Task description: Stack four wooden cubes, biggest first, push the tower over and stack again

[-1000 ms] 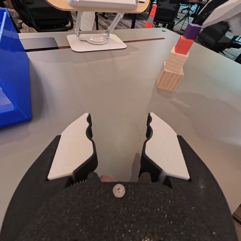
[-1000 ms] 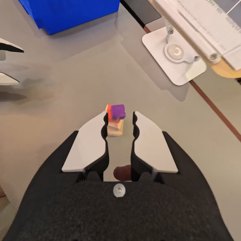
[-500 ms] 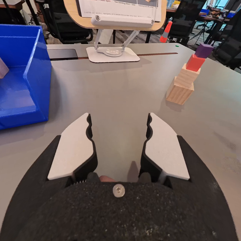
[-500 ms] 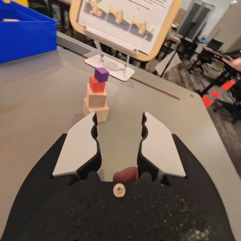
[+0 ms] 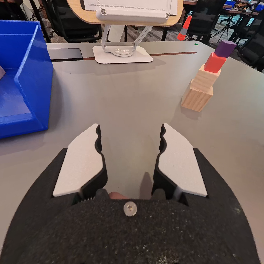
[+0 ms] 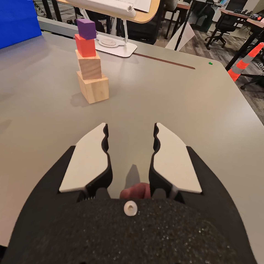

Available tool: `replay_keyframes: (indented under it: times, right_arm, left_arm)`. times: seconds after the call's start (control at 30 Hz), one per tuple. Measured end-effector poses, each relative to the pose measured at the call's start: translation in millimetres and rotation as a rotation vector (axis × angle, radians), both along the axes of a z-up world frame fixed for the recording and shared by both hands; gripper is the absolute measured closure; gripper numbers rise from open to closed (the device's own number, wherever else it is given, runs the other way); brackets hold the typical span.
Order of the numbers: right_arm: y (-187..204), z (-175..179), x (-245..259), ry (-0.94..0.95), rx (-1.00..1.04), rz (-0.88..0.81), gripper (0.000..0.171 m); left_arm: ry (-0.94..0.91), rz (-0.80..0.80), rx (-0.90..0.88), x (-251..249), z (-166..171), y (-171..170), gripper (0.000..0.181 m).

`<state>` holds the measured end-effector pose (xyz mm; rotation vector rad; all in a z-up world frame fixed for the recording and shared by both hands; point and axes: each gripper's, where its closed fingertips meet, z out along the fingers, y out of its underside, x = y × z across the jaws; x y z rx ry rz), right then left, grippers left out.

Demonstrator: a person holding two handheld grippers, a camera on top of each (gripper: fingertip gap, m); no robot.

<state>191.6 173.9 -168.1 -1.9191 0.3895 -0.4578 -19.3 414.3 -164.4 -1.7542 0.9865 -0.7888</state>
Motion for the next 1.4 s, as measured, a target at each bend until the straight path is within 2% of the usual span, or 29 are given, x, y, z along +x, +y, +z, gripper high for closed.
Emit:
replay_keyframes:
  times: [0.2,0.3,0.4,0.5,0.57,0.67,0.73,0.8,0.93,1.03,1.2,1.4]
  right_arm:
    - [9,2,-1,-0.005,-0.017,0.059,0.119]
    - [15,6,-2,-0.028,-0.039,0.12,0.136]
    - [26,11,-3,-0.039,-0.059,0.233,0.171]
    - [49,16,1,-0.025,-0.111,0.393,0.171]
    - [69,18,-2,-0.032,-0.174,0.577,0.171]
    - [87,5,5,-0.136,-0.385,0.84,0.171]
    - [95,1,19,-0.215,-0.511,0.938,0.171]
    - [93,-8,27,-0.203,-0.633,1.052,0.171]
    - [66,-36,58,-0.118,-0.91,1.155,0.171]
    - [44,-46,85,-0.12,-1.043,1.183,0.171]
    - [44,-38,96,-0.111,-1.049,1.205,0.171]
    - [67,-46,87,-0.16,-1.124,1.225,0.171]
  left_arm:
    - [0.007,-0.001,-0.007,-2,-2,2,0.102]
    - [0.012,-0.009,-0.01,-2,-4,2,0.102]
    - [0.015,-0.018,-0.016,-1,-5,1,0.102]
    - [0.019,-0.027,-0.023,1,-7,0,0.102]
    - [0.022,-0.036,-0.027,2,-8,-1,0.102]
    - [0.029,-0.051,-0.027,3,-9,-4,0.102]
    - [0.042,-0.055,-0.015,2,-9,-4,0.102]
    - [0.05,-0.05,-0.004,0,-10,-2,0.102]
    - [0.047,-0.037,-0.006,-4,-8,4,0.103]
    - [0.044,-0.032,-0.016,-6,-8,8,0.103]
    - [0.042,-0.031,-0.036,-6,-12,13,0.103]
    - [0.047,-0.032,-0.043,-7,-14,15,0.103]
